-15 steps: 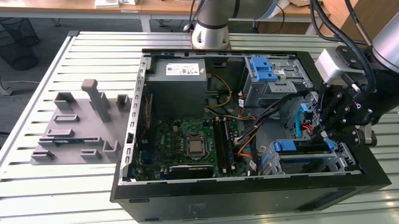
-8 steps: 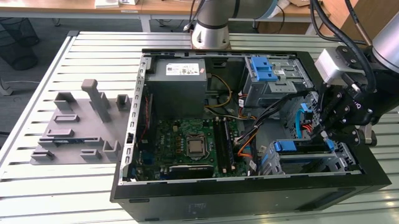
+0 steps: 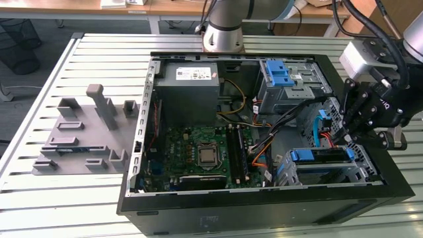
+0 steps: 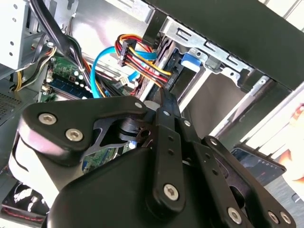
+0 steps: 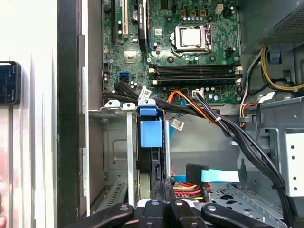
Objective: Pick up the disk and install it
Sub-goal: 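Insert the second disk wire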
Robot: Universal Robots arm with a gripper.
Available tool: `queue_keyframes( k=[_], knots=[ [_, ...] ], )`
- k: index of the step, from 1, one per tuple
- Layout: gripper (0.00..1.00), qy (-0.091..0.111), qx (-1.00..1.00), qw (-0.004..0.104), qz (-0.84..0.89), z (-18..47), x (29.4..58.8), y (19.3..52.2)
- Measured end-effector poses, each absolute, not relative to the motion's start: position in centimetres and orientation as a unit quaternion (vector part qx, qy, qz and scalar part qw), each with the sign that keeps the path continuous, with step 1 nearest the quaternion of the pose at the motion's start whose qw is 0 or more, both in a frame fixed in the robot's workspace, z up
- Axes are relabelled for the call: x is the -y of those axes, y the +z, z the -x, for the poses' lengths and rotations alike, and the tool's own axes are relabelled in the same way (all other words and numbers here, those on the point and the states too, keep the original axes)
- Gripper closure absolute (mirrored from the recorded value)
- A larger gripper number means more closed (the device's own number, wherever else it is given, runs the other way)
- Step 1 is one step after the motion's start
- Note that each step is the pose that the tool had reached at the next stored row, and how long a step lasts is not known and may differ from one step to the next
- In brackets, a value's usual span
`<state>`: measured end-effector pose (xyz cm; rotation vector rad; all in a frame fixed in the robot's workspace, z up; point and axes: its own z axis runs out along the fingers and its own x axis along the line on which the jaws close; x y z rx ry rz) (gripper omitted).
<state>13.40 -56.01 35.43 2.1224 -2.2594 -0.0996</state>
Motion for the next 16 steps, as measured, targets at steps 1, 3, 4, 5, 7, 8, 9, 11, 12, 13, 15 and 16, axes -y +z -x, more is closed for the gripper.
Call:
queue_keyframes(
  k=[1,3,4,5,7,8,9,11,12,13,15,16],
  knots=[
    [0.89,-0.032,0.728,0.020,-0.684,-13.4,56.0,35.6],
    [0.89,-0.032,0.728,0.020,-0.684,-13.4,56.0,35.7],
    [0.89,-0.032,0.728,0.019,-0.684,-13.2,56.0,35.7],
    [0.89,-0.030,0.728,0.018,-0.684,-13.1,56.0,35.7],
    [0.89,-0.026,0.728,0.014,-0.684,-12.6,56.0,35.7],
    [0.89,-0.024,0.728,0.012,-0.685,-12.4,56.0,35.7],
    [0.89,-0.023,0.729,0.010,-0.685,-12.2,56.0,35.7],
    [0.89,-0.020,0.729,0.007,-0.685,-12.0,56.0,35.7],
    [0.89,-0.019,0.729,0.006,-0.685,-11.9,56.0,35.7],
    [0.89,-0.018,0.729,0.005,-0.685,-11.8,56.0,35.7],
    [0.89,-0.016,0.729,0.003,-0.685,-11.7,56.0,35.8],
    [0.89,-0.016,0.729,0.003,-0.685,-11.7,56.0,35.9]
  ],
)
